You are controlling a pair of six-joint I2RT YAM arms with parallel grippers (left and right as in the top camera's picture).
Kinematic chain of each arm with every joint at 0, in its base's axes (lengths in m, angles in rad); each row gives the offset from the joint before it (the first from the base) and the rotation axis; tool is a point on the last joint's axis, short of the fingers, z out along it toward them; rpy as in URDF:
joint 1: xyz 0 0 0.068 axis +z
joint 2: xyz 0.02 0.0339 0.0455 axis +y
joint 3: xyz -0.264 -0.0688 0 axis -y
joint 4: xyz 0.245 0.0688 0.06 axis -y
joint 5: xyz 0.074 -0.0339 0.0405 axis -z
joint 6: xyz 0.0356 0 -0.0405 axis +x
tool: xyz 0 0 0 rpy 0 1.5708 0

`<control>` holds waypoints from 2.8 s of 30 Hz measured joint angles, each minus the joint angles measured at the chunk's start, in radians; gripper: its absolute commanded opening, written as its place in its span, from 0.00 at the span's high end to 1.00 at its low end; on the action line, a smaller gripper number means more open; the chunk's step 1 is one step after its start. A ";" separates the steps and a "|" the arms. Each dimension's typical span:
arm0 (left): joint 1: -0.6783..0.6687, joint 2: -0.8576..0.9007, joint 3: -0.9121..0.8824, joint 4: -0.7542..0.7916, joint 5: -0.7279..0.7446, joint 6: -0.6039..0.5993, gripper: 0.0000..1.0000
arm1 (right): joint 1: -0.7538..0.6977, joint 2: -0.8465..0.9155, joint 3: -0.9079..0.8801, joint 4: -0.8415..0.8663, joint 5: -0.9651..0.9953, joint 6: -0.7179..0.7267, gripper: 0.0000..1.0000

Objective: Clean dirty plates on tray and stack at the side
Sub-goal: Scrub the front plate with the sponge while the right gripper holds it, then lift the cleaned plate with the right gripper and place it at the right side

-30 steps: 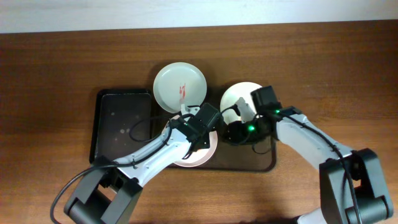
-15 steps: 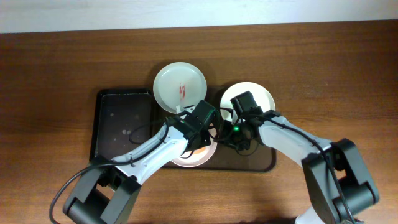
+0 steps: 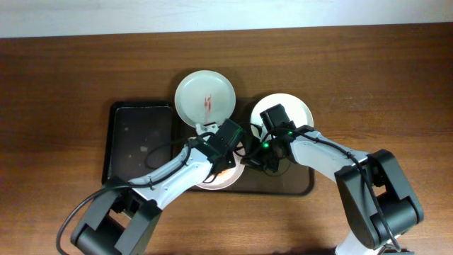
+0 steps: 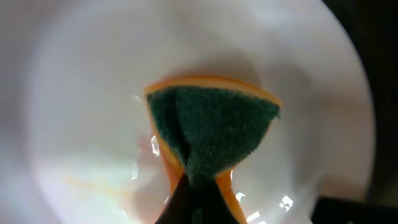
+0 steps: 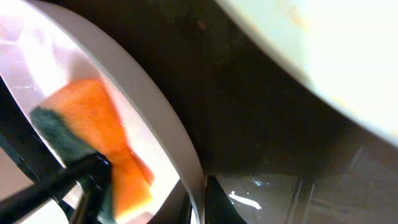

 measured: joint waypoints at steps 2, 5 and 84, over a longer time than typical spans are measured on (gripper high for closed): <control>0.037 -0.006 -0.002 -0.032 -0.053 0.005 1.00 | 0.000 0.000 0.000 -0.004 -0.004 -0.001 0.96; 0.112 -0.032 -0.004 -0.045 -0.101 0.072 1.00 | 0.003 0.000 0.000 -0.013 -0.004 -0.001 0.96; 0.663 -0.300 -0.015 -0.192 0.145 0.783 0.92 | -0.623 -0.265 0.334 -0.507 0.557 -0.336 0.96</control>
